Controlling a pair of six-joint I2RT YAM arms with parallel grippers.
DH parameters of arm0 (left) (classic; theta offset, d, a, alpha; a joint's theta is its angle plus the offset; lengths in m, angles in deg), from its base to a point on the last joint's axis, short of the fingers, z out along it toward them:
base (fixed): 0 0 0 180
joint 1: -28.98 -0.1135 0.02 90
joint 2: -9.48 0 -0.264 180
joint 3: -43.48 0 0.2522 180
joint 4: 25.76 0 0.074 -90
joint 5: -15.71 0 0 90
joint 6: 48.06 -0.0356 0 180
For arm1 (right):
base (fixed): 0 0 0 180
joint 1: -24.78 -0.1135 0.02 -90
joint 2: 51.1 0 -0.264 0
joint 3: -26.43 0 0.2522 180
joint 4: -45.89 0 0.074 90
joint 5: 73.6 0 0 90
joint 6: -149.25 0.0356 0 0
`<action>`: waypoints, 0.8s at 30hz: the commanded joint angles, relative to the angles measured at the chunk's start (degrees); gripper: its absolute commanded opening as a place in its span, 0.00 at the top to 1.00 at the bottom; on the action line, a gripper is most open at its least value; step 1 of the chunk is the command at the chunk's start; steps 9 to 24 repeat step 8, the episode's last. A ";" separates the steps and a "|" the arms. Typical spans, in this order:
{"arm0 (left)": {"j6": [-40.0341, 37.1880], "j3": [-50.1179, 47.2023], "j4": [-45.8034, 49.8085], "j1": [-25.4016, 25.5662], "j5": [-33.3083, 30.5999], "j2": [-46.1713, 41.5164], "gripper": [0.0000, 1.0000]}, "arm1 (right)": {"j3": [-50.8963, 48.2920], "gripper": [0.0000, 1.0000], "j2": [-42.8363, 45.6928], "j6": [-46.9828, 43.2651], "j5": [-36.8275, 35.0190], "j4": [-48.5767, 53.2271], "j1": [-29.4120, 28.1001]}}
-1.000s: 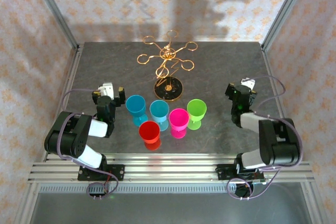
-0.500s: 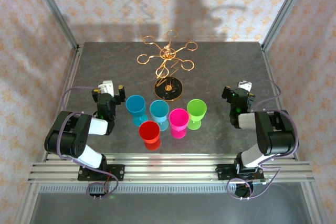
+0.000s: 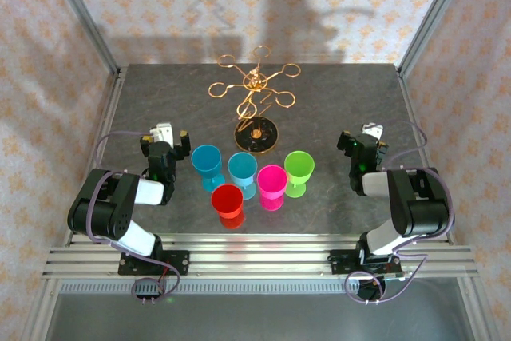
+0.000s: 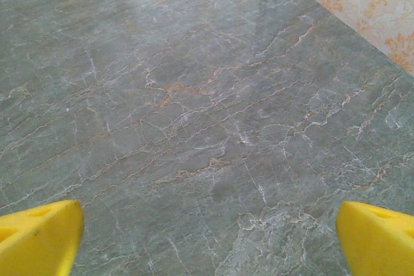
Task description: Take the wine glass off the wine glass rack
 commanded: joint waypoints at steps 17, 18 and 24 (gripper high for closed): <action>0.82 1.43 0.74 -0.53 -3.37 0.29 0.00 | 0.46 0.01 0.38 -0.65 0.10 -1.94 0.28; 0.82 1.43 0.74 -0.53 -3.37 0.29 0.00 | 0.46 0.01 0.38 -0.65 0.10 -1.94 0.28; 0.82 1.43 0.74 -0.53 -3.37 0.29 0.00 | 0.46 0.01 0.38 -0.65 0.10 -1.94 0.28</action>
